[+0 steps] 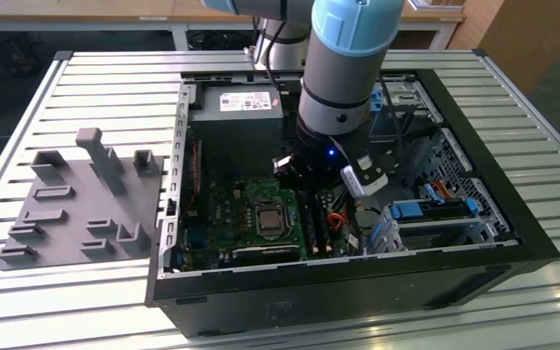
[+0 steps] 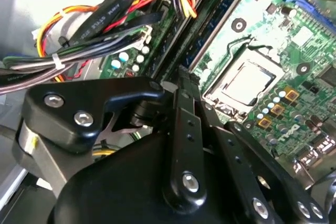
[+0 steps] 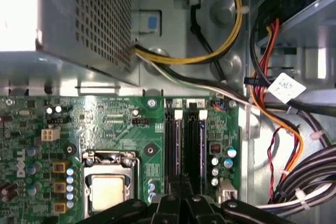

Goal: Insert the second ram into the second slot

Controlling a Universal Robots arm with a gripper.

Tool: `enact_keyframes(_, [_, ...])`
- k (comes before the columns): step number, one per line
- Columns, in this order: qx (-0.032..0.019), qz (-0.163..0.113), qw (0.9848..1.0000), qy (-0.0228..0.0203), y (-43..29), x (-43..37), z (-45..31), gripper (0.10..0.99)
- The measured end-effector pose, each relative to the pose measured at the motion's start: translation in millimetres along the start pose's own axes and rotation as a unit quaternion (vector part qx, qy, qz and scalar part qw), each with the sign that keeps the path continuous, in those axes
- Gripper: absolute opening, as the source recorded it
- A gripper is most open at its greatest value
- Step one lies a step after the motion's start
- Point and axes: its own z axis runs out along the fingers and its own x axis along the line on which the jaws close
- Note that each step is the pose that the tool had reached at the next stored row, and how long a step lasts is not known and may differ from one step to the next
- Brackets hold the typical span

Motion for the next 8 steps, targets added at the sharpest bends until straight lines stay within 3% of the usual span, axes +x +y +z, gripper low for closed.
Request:
enact_keyframes(5, [-0.0023,0.0,1.0,0.0002,0.1,0.4,-11.6,0.106])
enact_keyframes(8, [-0.0027,0.0,1.0,0.0003,0.1,0.5,-13.7,0.106])
